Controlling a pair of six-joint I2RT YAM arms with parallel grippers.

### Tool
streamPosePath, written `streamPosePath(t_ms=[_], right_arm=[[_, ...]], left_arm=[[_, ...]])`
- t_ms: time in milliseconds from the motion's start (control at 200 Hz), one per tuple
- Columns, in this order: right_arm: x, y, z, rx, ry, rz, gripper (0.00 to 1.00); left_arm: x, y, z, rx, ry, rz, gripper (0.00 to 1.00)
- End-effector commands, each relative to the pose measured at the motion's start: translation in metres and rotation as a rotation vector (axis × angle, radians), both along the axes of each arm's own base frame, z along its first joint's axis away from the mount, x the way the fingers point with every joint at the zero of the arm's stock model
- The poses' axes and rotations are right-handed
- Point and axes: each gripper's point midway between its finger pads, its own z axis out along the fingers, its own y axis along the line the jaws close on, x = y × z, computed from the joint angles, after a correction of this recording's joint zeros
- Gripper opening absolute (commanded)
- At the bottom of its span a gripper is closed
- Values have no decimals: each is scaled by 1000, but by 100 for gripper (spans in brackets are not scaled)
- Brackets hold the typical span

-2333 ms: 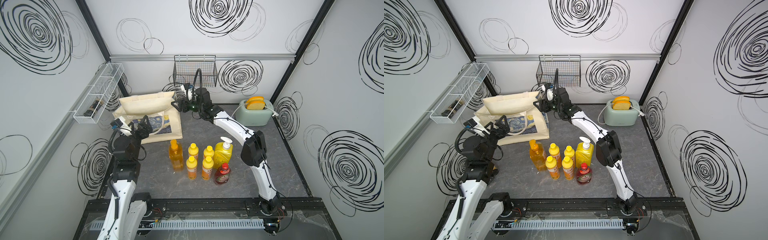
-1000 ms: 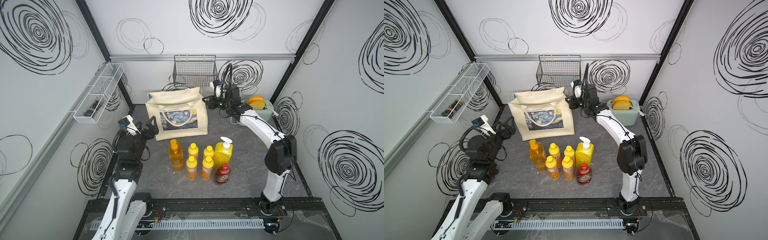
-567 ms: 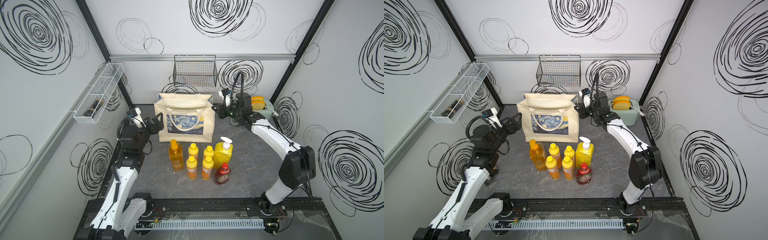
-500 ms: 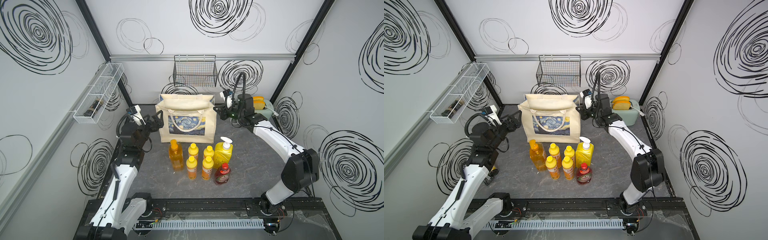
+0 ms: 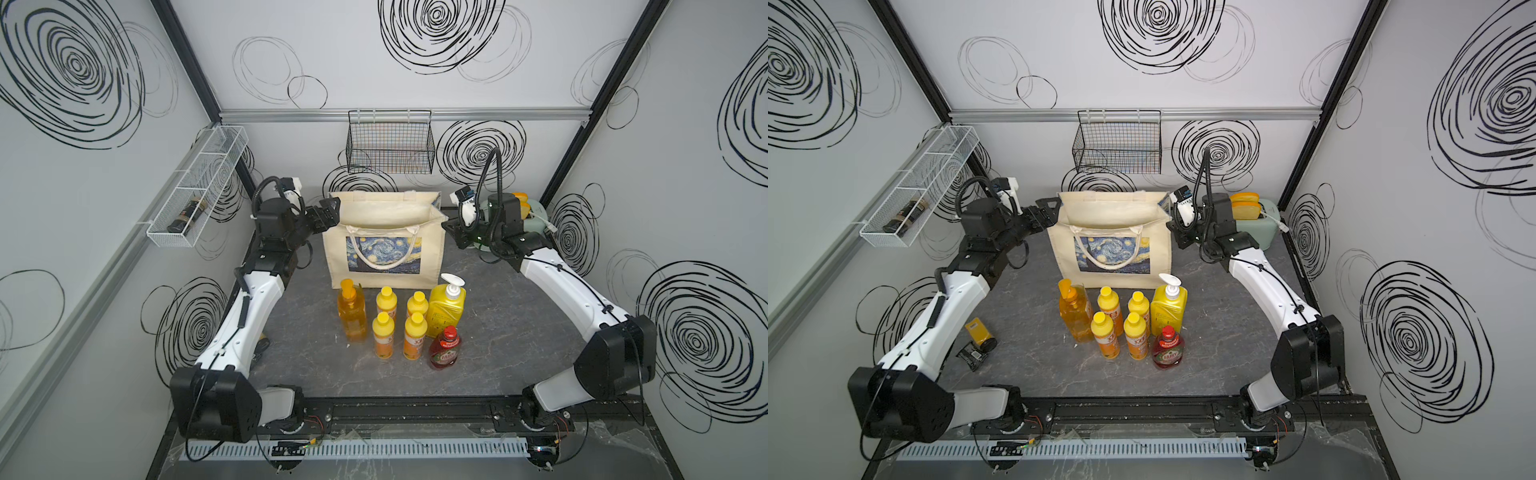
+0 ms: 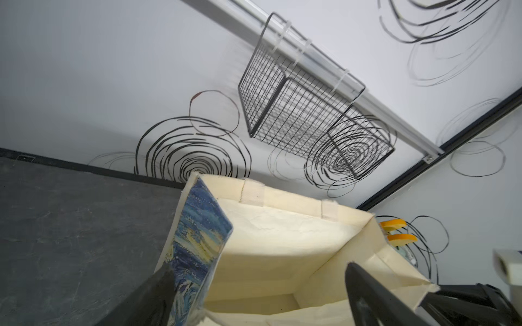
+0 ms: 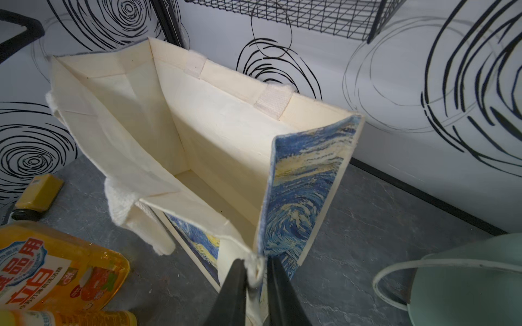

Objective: Pack dish soap into the shopping bag
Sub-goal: Move the shopping bag to the center of the board.

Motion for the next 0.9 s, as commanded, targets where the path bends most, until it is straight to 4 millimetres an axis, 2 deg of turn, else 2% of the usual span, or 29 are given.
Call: streamPosePath(t_ms=[0, 160, 250, 330, 515, 575, 650, 771, 896], right_arm=[[1, -16, -3, -89, -1, -70, 20], [3, -23, -6, -145, 6, -120, 20], [-1, -19, 7, -113, -3, -104, 29], [-7, -19, 27, -73, -21, -104, 45], [-20, -22, 86, 40, -95, -130, 63], [-20, -22, 103, 76, -112, -139, 66], [-12, -19, 116, 101, -110, -150, 72], [10, -17, 113, 77, -52, -191, 80], [35, -24, 91, 10, -2, -271, 86]], left_arm=[[12, -3, 1, 69, 27, -21, 96], [20, -18, -23, 98, 94, -97, 96], [14, -32, -39, 126, 110, -120, 99], [7, -46, -46, 147, 107, -152, 96], [-12, -71, -37, 145, 43, -203, 82], [-19, -74, -35, 145, 25, -206, 80], [-27, -74, -36, 144, 9, -207, 76], [-38, -73, -39, 156, -16, -208, 71], [-43, -76, -41, 169, -41, -213, 63]])
